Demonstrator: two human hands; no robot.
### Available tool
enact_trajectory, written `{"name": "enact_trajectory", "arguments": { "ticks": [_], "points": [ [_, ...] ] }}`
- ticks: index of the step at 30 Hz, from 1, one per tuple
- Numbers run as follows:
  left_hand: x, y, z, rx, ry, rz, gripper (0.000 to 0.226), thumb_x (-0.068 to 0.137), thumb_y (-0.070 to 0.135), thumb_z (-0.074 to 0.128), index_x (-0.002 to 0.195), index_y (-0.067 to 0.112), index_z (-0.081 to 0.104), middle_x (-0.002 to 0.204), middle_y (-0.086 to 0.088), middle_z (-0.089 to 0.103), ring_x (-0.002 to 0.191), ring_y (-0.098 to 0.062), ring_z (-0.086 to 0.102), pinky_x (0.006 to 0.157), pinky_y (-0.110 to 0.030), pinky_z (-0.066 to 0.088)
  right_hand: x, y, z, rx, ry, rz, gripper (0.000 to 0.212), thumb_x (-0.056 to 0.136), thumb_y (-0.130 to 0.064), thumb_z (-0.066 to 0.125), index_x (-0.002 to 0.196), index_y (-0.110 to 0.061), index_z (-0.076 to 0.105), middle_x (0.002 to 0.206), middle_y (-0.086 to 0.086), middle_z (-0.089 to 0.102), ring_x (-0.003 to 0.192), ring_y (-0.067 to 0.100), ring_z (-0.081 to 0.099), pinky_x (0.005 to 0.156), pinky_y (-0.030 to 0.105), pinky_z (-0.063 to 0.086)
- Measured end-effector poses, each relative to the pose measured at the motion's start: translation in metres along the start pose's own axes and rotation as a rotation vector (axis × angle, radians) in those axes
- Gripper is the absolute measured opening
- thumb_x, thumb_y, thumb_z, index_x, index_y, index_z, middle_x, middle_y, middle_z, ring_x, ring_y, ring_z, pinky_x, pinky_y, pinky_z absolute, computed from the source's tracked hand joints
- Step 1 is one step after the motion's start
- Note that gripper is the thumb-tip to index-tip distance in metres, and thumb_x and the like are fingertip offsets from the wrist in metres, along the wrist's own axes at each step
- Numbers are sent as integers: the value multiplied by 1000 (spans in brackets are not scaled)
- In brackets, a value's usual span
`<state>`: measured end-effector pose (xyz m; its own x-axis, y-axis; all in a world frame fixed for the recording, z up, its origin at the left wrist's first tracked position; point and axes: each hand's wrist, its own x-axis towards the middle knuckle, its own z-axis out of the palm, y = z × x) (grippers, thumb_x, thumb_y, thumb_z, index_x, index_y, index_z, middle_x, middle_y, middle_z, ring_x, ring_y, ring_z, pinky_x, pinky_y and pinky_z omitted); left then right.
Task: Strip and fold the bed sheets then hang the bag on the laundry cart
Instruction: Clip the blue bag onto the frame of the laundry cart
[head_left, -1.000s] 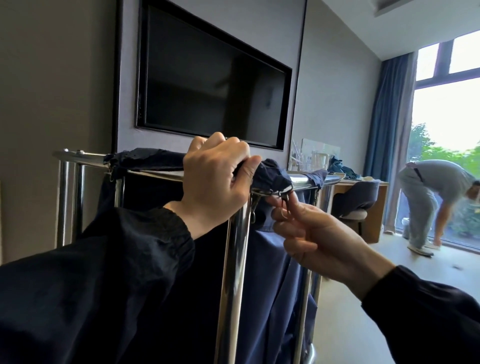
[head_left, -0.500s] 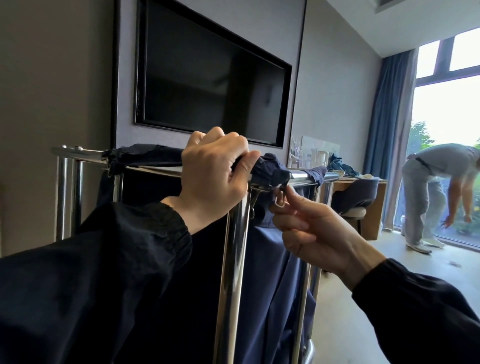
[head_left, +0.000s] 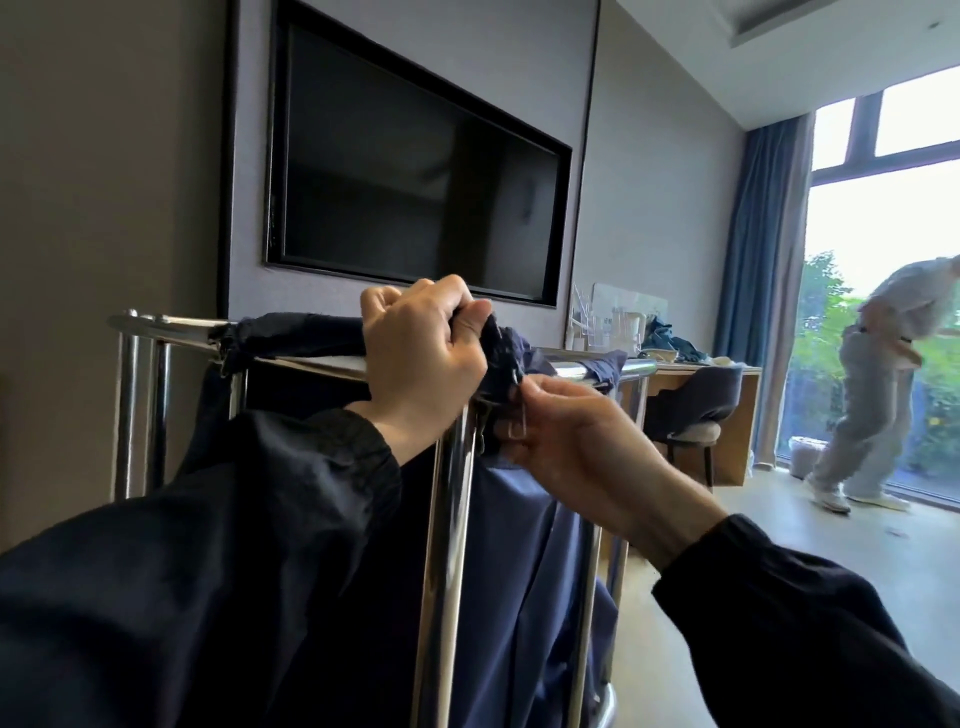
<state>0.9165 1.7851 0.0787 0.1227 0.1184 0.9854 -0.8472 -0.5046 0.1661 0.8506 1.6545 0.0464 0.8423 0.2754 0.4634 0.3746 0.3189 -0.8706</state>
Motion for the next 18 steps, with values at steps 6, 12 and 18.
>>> {"name": "enact_trajectory", "arguments": {
  "ticks": [6,12,18],
  "points": [
    [-11,4,9,-34,90,223,26,91,25,47,66,19,46,62,9,42,60,-9,35,71,-28,25,-4,-6,-20,-44,-56,5,32,84,-13,54,110,7,50,93,18,52,79,24,54,74,33,53],
    [-10,-10,0,-19,-9,308,30,93,26,45,65,18,38,61,5,37,59,-13,36,69,-29,24,0,24,-9,-243,218,-193,17,90,3,56,74,-1,55,62,7,57,57,12,56,61,22,50],
    [-6,-19,-5,-112,-155,261,34,95,23,44,65,6,44,65,1,41,58,-20,42,56,-36,33,5,35,-6,-480,356,-273,20,87,0,62,70,-2,53,64,12,49,60,17,44,58,23,40]
  ]
}}
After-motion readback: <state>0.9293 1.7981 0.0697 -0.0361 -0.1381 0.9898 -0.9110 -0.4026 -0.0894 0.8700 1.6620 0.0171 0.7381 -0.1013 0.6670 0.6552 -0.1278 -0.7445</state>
